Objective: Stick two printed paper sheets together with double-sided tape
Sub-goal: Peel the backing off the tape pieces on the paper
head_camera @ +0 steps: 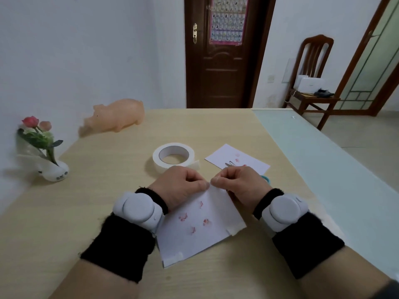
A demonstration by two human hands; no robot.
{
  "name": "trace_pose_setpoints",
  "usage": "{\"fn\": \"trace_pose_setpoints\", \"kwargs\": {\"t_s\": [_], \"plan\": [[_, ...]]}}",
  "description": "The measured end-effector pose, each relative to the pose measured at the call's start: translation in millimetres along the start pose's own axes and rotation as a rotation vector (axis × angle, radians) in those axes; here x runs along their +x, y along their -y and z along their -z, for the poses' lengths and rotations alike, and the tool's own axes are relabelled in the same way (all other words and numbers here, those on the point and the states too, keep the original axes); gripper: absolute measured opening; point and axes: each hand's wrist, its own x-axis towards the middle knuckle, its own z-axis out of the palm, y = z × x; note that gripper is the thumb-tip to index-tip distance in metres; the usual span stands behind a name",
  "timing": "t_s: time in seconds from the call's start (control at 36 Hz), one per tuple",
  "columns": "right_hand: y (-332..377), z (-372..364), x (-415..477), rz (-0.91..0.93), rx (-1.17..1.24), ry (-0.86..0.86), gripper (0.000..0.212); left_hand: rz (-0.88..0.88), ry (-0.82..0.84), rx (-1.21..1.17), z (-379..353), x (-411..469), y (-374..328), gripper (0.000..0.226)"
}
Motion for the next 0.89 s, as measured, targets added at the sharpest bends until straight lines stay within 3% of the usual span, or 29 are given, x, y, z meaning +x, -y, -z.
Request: {"fn": "trace_pose_setpoints", "kwargs": {"t_s": [0.5, 0.72, 0.89], "plan": [[1.9, -3.1, -2.0, 0.022, 0.044, -0.038, 0.021, -0.021, -0.013, -0.105, -4.7, -3.5, 1.1, 0.012], [10.3, 4.9, -3.5, 0.085, -0.049, -0.093, 0.014, 0.011, -0.183, -0.278, -6.6, -1.7, 3.1, 0.015], [8.7, 5.4, -1.3, 0.082, -0.087, -0.041, 0.019, 0.038, -0.126, -0.292, -9.2, -3.4, 3.0, 0.016]]}}
